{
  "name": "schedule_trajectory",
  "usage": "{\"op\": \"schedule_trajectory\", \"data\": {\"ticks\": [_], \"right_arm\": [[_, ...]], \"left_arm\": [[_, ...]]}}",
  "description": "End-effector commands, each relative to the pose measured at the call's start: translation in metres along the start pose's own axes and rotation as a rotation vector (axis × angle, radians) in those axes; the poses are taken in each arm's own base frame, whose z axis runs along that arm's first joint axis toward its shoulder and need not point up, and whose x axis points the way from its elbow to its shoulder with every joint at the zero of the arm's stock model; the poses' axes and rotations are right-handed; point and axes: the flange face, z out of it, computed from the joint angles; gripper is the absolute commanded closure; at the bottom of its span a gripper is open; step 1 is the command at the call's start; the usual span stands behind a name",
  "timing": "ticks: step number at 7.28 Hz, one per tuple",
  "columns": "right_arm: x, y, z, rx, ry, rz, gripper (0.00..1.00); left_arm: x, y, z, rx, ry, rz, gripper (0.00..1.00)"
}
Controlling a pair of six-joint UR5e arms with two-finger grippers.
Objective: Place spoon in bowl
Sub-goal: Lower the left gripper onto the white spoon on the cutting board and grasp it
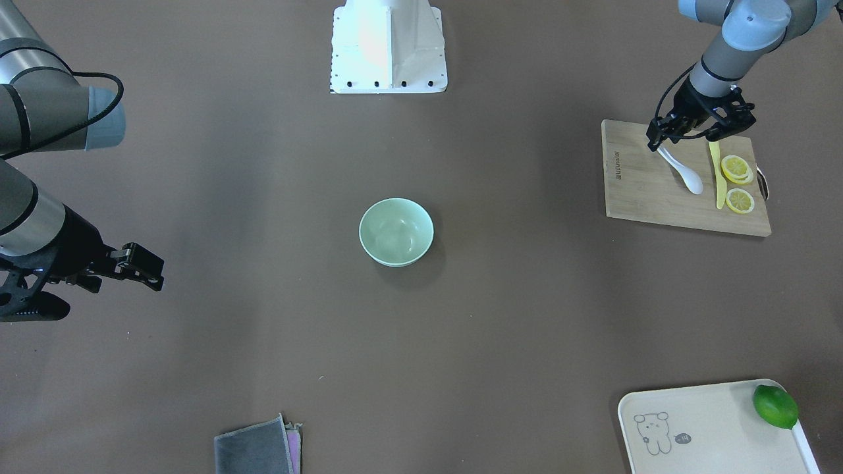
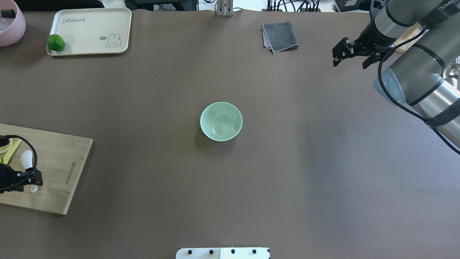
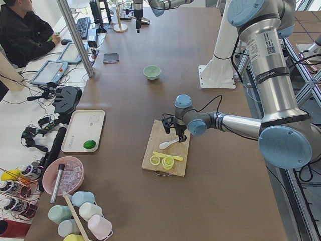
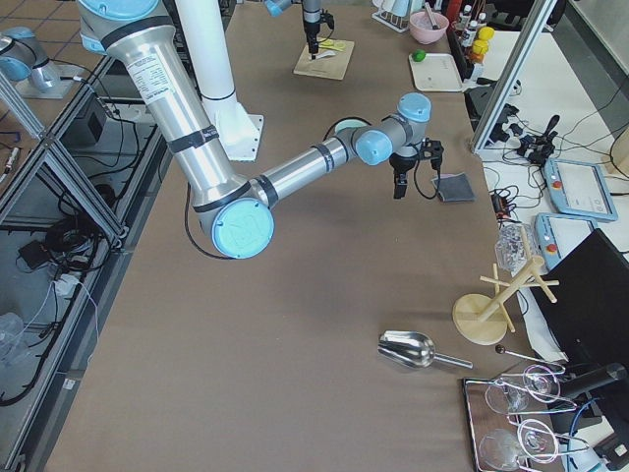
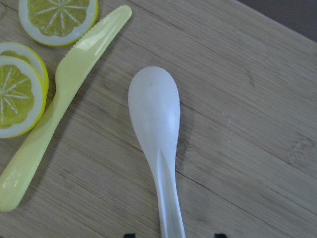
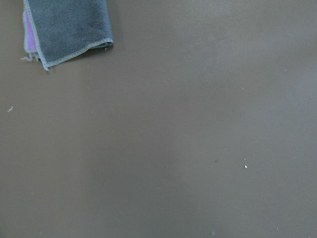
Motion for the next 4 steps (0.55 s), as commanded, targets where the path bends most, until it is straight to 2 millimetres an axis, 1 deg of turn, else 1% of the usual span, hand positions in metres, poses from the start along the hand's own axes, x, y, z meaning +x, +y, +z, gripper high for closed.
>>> {"op": "schedule_trajectory", "data": {"ticks": [1,2,4], "right_arm": [[-0.0027,0.0016,-0.0027,0.01,0.001,-0.007,0.0],[0.0014,0.0066,-0.0034,0.009,0.0,-0.007,0.0],[0.0008,0.0086,-0.0027,0.009,0.0,-0.01,0.0]], "left_arm": [[0.0006,0.0016,0.001,-0.004,-0.001,0.003,0.42],[0.0013,0.0031,0.0018,-0.007,-0.001,0.007,0.42],[0.0012,0.0043,0.0035,-0.01,-0.005,0.009,0.42]]}}
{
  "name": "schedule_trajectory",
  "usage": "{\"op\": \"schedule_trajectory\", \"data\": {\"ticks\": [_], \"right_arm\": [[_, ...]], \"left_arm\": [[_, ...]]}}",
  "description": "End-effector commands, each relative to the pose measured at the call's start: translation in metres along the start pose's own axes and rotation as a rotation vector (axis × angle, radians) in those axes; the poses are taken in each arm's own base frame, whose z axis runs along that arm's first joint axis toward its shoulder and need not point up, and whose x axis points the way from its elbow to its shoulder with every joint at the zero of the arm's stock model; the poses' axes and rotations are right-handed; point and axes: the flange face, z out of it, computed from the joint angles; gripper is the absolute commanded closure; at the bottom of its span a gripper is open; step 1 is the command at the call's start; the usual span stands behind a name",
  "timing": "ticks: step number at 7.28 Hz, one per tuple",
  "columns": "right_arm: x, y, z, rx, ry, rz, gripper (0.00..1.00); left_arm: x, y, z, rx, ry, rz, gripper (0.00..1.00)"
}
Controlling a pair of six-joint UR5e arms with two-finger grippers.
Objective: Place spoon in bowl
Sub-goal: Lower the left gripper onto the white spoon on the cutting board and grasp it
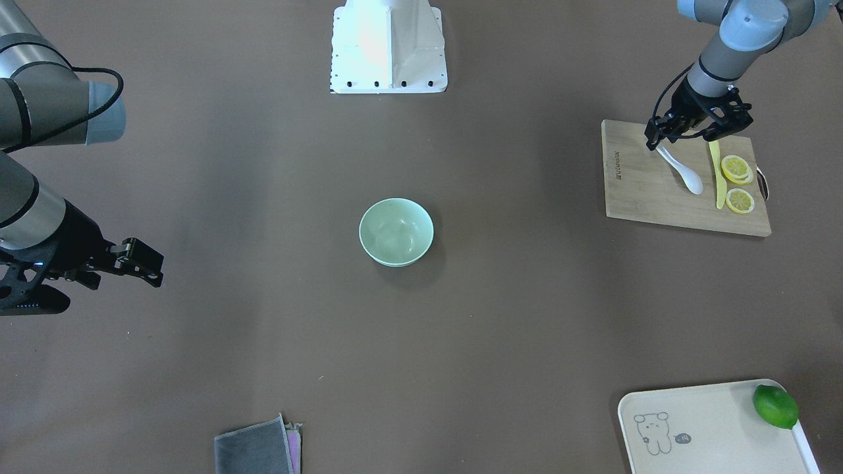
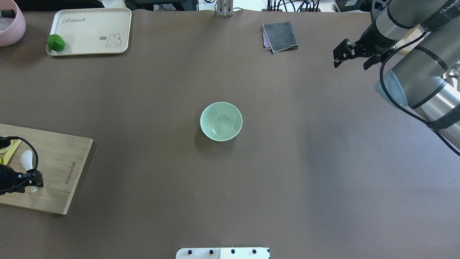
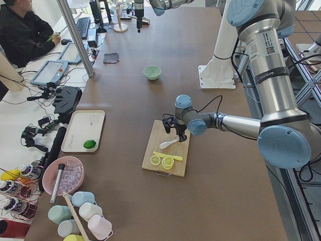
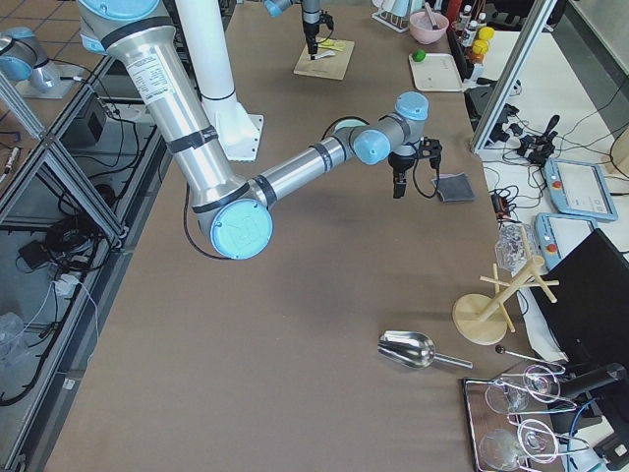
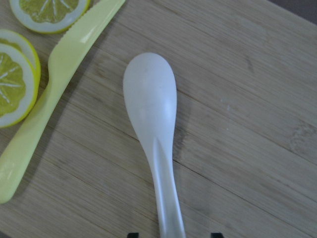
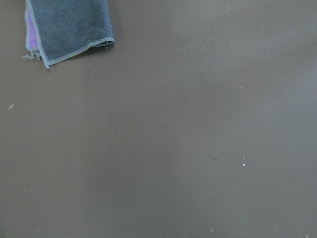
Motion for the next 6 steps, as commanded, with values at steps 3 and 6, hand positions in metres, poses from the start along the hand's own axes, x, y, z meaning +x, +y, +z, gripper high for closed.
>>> {"op": "schedule_trajectory", "data": {"ticks": [3,6], "right_arm": [[-0.0007,0.002,0.0008,-0.001,0.0,-0.003,0.0],[-0.0014,0.0028,-0.0023,0.003,-0.004,-0.005,0.0]], "left_arm": [[-0.0025,-0.0002,0.0048,-0.003,-0.009,-0.001,0.47],[-0.0014,-0.0006,0.0053,-0.003,-0.007,0.0,0.48]]}}
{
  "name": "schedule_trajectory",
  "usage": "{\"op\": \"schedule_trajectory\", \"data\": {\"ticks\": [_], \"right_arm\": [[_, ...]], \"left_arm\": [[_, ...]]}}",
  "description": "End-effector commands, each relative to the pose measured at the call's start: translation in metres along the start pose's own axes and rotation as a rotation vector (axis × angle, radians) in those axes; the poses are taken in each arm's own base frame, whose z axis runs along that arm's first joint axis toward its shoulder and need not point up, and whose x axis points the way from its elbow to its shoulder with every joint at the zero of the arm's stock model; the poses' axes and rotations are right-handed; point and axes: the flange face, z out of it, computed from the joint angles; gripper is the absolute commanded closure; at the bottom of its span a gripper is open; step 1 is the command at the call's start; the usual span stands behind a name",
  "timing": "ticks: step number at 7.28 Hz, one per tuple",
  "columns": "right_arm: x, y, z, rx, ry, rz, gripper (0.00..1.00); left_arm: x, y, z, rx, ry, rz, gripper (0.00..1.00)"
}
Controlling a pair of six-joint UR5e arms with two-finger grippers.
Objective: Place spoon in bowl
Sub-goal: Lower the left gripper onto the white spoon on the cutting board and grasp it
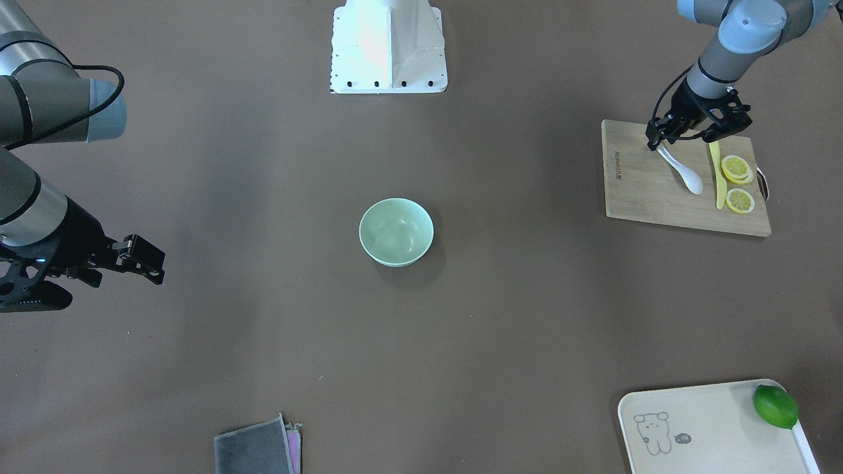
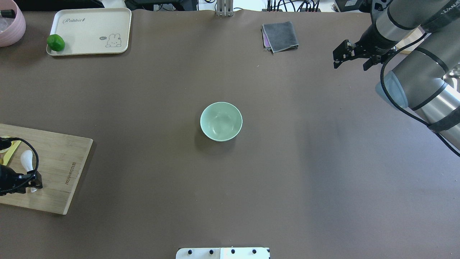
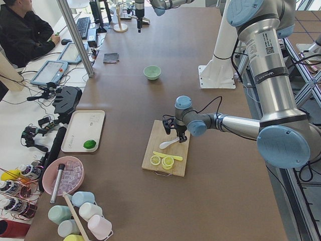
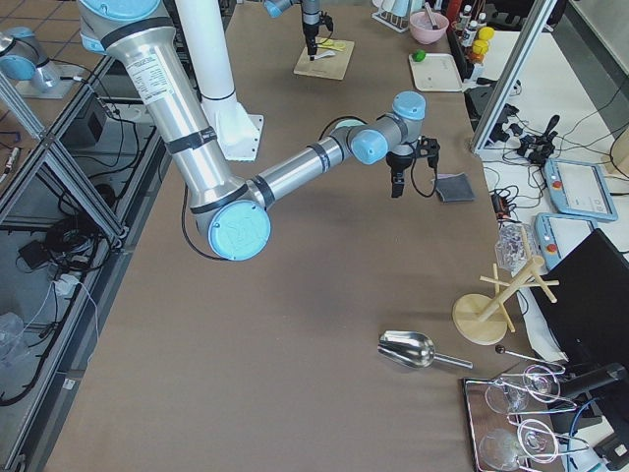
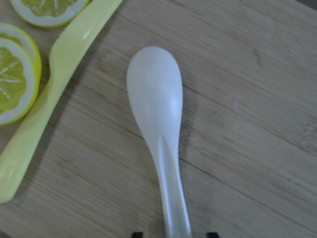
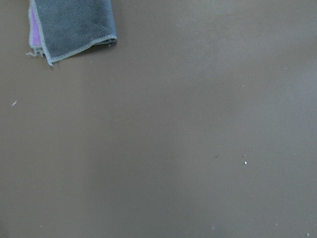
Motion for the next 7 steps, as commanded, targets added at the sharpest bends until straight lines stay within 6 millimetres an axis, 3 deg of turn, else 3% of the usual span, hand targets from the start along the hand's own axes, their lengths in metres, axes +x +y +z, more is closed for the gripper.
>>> {"op": "schedule_trajectory", "data": {"ticks": [1,2,4,6,7], "right_arm": [[0.002,0.001,0.0,0.0,0.0,0.001,0.0],[0.004,0.002,-0.001,0.0,0.001,0.003,0.0],[0.002,0.004,0.0,0.0,0.0,-0.001,0.0],[-0.003,0.009,-0.008,-0.006,0.004,0.004,0.0],[-0.008,0.014,-0.016,-0.01,0.007,0.007,0.0]], "left_arm": [[0.001,0.001,0.001,-0.003,0.0,0.004,0.54],[0.002,0.002,0.002,-0.005,-0.001,0.006,0.54],[0.0,0.003,0.002,-0.006,-0.002,0.007,0.76],[0.003,0.003,0.0,-0.005,0.003,0.009,0.86],[0.005,0.004,-0.002,-0.006,0.009,0.011,0.98]]}}
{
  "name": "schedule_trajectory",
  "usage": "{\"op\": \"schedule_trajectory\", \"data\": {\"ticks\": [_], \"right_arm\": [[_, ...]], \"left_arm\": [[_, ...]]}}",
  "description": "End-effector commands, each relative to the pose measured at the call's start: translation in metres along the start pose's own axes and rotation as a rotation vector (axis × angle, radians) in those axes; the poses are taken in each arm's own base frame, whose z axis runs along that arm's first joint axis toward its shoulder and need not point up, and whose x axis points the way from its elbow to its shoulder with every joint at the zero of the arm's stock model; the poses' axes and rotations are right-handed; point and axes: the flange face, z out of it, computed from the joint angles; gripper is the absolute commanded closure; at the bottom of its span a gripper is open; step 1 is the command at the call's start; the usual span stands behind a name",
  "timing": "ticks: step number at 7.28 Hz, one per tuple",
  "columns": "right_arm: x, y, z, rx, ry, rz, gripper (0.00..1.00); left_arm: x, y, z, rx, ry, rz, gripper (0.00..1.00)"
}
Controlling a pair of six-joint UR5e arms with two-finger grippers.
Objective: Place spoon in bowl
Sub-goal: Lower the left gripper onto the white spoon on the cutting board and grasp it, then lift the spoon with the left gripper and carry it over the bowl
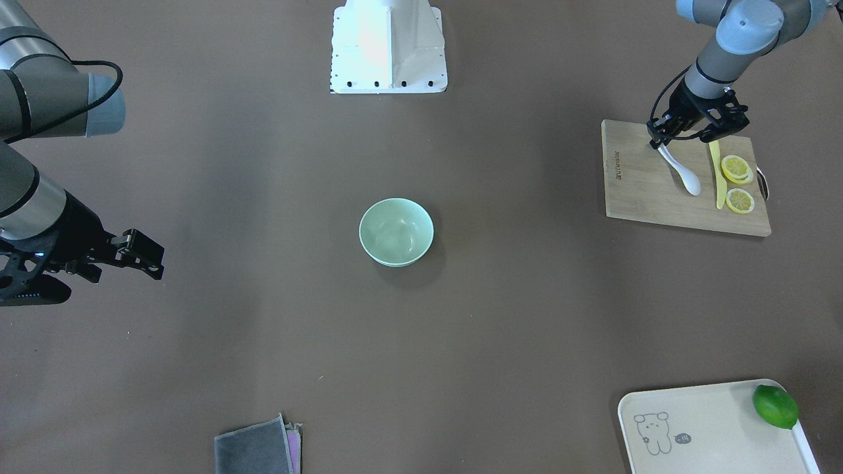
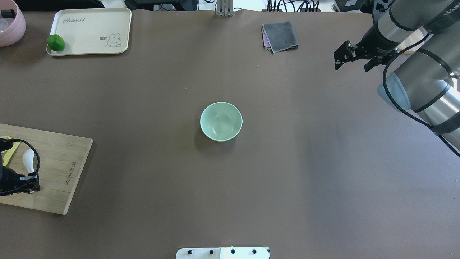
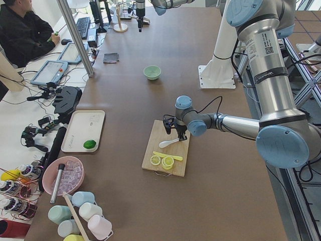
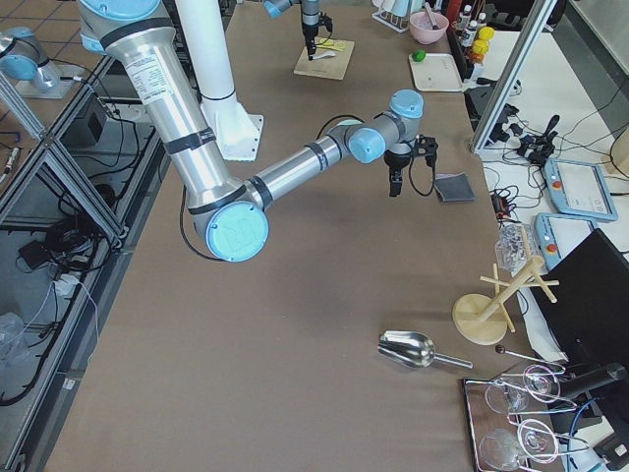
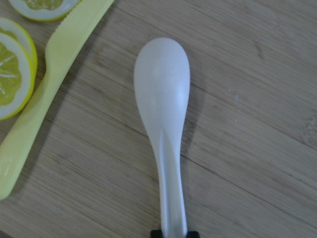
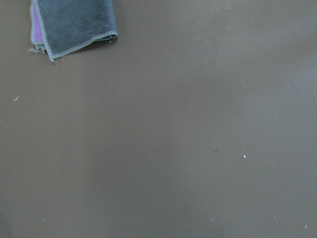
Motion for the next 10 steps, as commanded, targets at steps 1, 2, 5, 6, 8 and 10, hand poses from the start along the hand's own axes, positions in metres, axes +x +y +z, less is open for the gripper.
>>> {"op": "schedule_trajectory", "data": {"ticks": [1,2,5,6,8,10], "right_arm": [[-0.01,0.01,-0.01,-0.011,0.005,0.001,0.0],[-0.011,0.011,-0.012,-0.01,0.004,0.0,0.0],[-0.006,0.029,-0.023,0.003,-0.01,-0.018,0.0],[0.0,0.041,-0.029,0.01,-0.017,-0.026,0.0],[0.01,0.046,-0.023,-0.004,-0.006,-0.012,0.0],[0.016,0.046,-0.017,-0.015,0.004,0.0,0.0]], "left_arm": [[0.003,0.0,-0.005,0.005,0.01,0.001,1.0],[0.007,-0.001,-0.014,0.012,0.028,0.002,1.0],[0.042,-0.021,-0.09,0.103,0.182,-0.002,1.0],[0.076,-0.031,-0.114,0.092,0.268,0.027,1.0],[0.197,-0.055,-0.155,0.072,0.387,0.085,1.0],[0.346,-0.068,-0.185,0.056,0.427,0.13,1.0]]}}
